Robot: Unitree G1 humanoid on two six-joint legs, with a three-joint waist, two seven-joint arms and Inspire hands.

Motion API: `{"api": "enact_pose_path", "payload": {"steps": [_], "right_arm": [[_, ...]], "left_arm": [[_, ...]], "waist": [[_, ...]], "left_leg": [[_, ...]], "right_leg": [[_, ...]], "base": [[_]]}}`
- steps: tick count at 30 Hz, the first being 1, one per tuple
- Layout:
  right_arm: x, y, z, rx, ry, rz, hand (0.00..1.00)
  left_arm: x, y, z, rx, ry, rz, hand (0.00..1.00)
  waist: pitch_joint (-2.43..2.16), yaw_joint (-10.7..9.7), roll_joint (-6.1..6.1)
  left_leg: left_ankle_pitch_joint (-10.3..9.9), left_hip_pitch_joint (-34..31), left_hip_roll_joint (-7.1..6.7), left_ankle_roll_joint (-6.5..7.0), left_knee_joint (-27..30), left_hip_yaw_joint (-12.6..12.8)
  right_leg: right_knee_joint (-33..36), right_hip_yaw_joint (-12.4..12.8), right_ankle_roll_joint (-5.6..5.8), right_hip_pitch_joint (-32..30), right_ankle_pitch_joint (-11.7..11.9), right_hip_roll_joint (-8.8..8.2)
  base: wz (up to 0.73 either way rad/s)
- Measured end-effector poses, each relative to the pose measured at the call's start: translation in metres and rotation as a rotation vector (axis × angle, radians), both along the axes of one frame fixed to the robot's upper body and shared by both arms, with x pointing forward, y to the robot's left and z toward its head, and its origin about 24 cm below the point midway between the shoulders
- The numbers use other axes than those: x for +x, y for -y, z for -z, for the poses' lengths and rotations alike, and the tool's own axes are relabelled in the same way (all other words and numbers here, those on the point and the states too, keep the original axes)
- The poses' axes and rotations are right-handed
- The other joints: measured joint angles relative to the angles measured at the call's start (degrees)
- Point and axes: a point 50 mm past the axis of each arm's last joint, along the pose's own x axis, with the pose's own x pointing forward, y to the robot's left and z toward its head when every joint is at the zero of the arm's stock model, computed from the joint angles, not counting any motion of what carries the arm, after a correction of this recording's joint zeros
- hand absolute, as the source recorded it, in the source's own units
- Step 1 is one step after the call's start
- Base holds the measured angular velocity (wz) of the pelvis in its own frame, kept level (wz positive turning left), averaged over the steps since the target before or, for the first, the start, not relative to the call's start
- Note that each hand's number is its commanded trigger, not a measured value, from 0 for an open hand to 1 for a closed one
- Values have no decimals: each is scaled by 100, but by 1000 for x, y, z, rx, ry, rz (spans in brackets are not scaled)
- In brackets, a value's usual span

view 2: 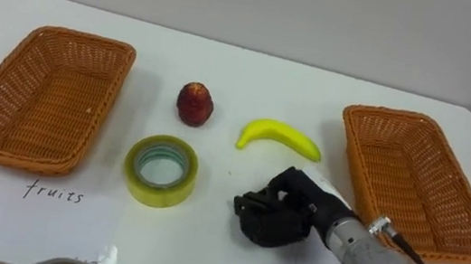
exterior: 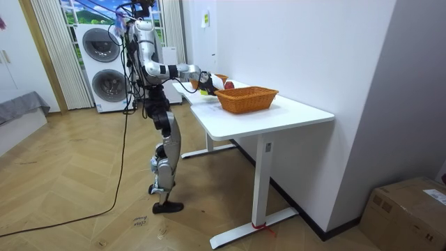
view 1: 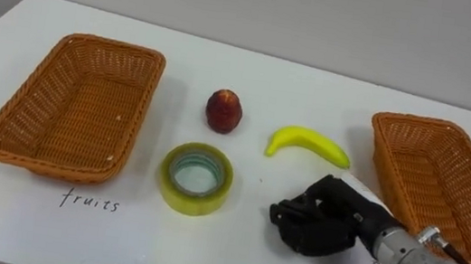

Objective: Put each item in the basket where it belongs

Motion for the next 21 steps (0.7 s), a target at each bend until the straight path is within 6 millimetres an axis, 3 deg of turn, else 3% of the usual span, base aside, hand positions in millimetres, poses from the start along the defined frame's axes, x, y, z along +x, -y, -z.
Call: {"api": "enact_pose_path", "payload": {"steps": [11, 15, 21], "right_arm": [[4, 0, -23, 68, 132, 6, 100], [6, 5, -36, 83, 224, 49, 100], [8, 18, -45, 88, 309, 147, 100]], "left_arm": [[-4, 2, 2, -11, 10, 8, 0], [-6, 2, 2, -15, 10, 9, 0], [-11, 3, 3, -20, -4, 3, 0]], "waist": [[-10, -63, 34], [-43, -141, 95], [-38, -140, 146]], "left_leg": [[-1, -4, -3, 3, 34, -10], [-1, -1, -5, 3, 30, -4], [0, 24, -3, 2, 22, -4]], "right_leg": [[-8, -11, 2, 29, 1, 2], [-18, -13, 3, 30, 2, 4], [-13, -10, 3, 42, 2, 6]], "base": [[1], [0], [0]]}}
